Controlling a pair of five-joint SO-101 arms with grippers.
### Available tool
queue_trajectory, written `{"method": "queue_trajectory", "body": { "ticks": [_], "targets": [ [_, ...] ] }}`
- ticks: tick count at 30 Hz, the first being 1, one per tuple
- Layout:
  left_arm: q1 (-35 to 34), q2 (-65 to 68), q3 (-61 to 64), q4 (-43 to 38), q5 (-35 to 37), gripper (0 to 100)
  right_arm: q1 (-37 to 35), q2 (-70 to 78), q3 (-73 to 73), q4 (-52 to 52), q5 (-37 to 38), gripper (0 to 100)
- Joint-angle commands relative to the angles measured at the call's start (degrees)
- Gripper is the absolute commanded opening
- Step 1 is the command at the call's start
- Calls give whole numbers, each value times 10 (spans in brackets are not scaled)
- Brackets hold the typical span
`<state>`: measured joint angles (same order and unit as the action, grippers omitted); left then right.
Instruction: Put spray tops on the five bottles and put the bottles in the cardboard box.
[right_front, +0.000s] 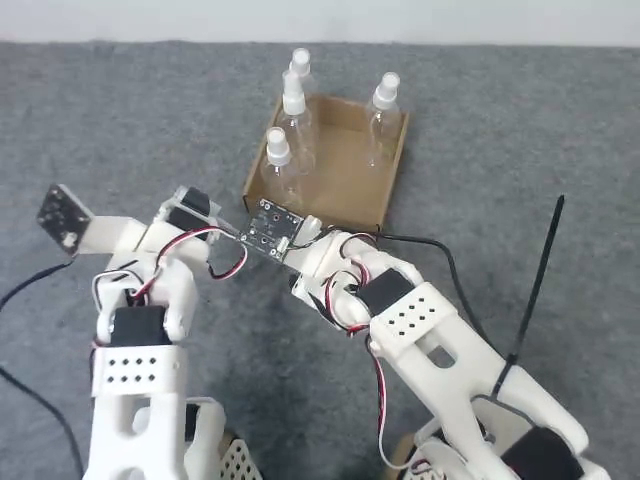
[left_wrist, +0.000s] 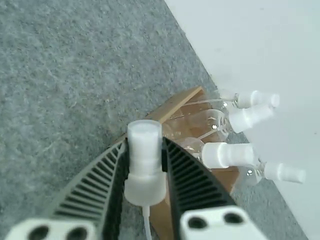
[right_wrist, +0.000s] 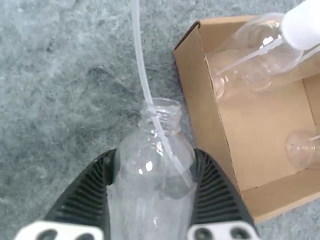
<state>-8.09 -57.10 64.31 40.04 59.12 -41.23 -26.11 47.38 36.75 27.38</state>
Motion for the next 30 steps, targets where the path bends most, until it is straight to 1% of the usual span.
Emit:
{"method": "queue_trajectory", "body": {
  "ticks": [1,4,8,15,19,22,30],
  "targets": [
    [23,-22,8,-20,-5,12,5,-41,-10,-15,-6,13],
    [37,-22,26,-49,-6,12,5,-41,-10,-15,-6,13],
    [40,-22,43,-79,-13,12,5,-41,-10,-16,-6,13],
    [72,-22,52,-79,-26,12,5,-41,-10,-16,-6,13],
    [98,-21,56,-76,-54,12,5,-42,-10,-16,-6,13],
    [112,-22,66,-79,-58,12,5,-42,-10,-16,-6,13],
    [114,-21,71,-77,-58,12,5,-42,-10,-20,-6,13]
  ]
}}
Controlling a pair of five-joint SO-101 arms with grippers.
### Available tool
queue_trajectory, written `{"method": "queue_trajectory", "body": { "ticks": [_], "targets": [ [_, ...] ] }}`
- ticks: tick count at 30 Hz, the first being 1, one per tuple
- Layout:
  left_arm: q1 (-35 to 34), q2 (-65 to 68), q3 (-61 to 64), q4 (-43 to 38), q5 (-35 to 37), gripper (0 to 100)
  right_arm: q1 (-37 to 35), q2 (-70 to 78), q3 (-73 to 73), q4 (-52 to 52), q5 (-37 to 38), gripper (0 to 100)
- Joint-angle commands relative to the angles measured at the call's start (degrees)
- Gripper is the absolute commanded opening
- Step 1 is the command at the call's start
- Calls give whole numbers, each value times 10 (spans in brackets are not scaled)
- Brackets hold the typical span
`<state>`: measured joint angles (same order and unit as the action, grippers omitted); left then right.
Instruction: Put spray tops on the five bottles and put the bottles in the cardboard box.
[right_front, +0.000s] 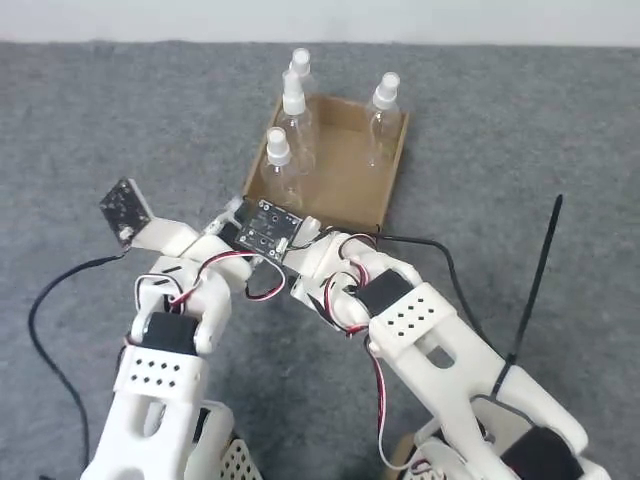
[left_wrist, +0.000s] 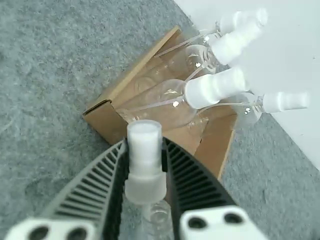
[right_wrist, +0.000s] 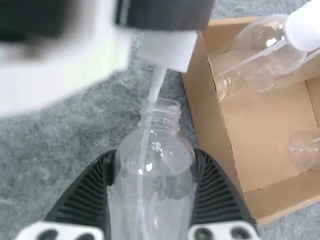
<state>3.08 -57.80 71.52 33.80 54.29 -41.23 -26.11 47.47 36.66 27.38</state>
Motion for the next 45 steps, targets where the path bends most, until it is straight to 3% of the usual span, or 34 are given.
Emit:
{"method": "queue_trajectory", "body": {
  "ticks": [1,12,34,39,45],
  "targets": [
    [4,-14,-1,-15,-10,12,5,-42,-10,-24,-6,13],
    [51,-15,46,-68,-49,12,6,-42,-9,-28,-6,13],
    [70,-15,48,-66,-67,16,8,-41,-8,-37,-8,13],
    [66,-15,48,-66,-69,16,10,-41,-9,-48,-69,13],
    [66,-15,48,-60,-70,73,11,-39,-8,-71,-75,13]
  ]
}}
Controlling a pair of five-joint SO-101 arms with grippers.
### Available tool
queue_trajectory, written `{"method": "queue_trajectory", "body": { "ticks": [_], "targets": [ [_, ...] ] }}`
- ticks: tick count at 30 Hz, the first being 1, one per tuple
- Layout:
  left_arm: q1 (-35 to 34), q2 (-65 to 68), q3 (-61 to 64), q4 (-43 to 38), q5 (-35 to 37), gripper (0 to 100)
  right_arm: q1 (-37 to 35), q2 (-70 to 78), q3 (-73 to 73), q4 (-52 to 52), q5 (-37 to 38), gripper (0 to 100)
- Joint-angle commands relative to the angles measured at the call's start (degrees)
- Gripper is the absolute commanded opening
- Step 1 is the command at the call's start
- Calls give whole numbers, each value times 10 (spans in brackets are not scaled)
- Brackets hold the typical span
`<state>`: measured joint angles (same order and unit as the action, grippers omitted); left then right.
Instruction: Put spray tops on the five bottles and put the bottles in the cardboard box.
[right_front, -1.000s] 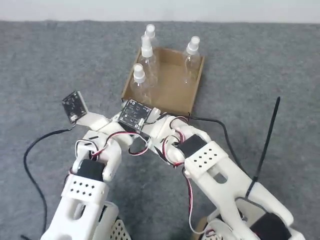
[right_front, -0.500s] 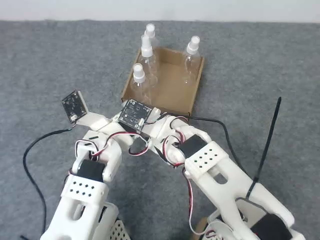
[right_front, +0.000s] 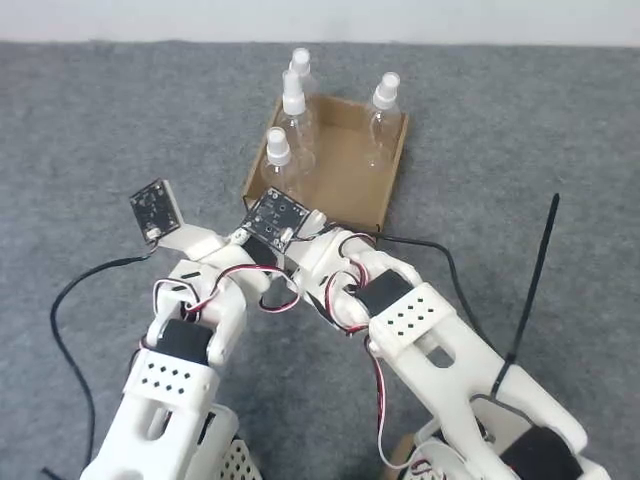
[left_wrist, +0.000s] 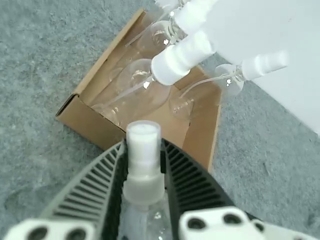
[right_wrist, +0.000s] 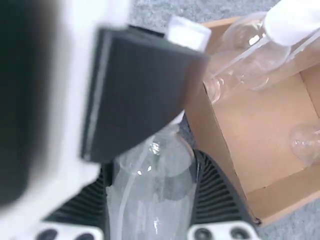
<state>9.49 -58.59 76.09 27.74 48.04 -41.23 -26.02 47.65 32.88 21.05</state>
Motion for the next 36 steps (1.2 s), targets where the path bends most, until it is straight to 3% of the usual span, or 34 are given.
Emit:
{"method": "queue_trajectory", "body": {
  "ticks": [1,5,9,19,26,31,36],
  "targets": [
    [4,-7,0,11,-8,103,14,-39,-10,-34,-12,13],
    [7,-8,-2,28,-8,188,20,-40,-10,-38,-38,13],
    [7,-8,-2,28,-8,199,20,-37,-10,-47,-77,13],
    [2,-8,-11,31,-8,201,21,-41,-10,-47,-80,13],
    [2,-8,-11,32,-7,292,30,-41,-11,-47,-80,13],
    [1,-9,-11,32,-6,299,45,-40,-10,-65,-81,13],
    [-16,-70,-7,65,-5,299,47,-40,-10,-65,-81,13]
  ]
}}
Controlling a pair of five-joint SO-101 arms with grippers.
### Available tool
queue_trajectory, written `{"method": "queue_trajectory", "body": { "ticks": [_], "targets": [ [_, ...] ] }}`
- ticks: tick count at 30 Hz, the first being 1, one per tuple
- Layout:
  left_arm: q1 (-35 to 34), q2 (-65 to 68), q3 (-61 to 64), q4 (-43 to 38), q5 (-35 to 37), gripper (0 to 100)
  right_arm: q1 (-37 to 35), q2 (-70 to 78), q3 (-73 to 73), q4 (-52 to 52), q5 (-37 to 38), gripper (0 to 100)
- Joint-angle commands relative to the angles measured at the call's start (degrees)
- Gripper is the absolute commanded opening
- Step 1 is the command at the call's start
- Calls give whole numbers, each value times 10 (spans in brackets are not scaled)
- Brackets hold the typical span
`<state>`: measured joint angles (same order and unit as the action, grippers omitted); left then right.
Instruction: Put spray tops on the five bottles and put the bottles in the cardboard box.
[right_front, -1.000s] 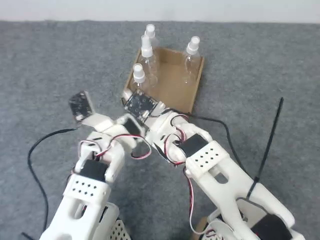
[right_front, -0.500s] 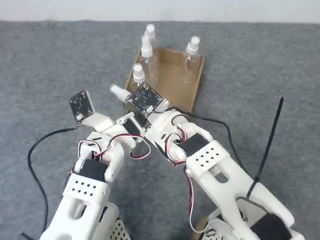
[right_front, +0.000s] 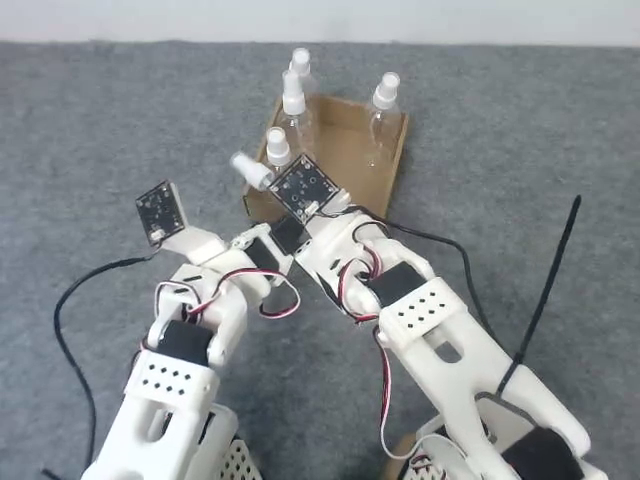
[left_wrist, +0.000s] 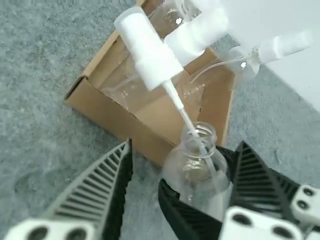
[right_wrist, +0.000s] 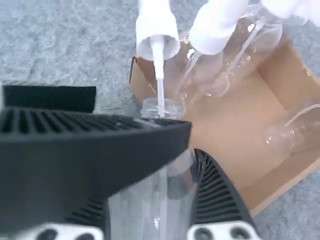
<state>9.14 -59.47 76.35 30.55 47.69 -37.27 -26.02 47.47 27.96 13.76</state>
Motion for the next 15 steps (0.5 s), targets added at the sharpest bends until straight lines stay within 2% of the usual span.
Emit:
{"method": "queue_trajectory", "body": {
  "ticks": [1,7,15],
  "targets": [
    [-12,-82,-10,55,-2,299,7,-40,-8,-16,-8,13],
    [-13,-213,2,132,-1,300,7,-41,-8,-16,-8,13],
    [-26,-370,73,134,-1,299,7,-42,-8,-12,-8,13]
  ]
}}
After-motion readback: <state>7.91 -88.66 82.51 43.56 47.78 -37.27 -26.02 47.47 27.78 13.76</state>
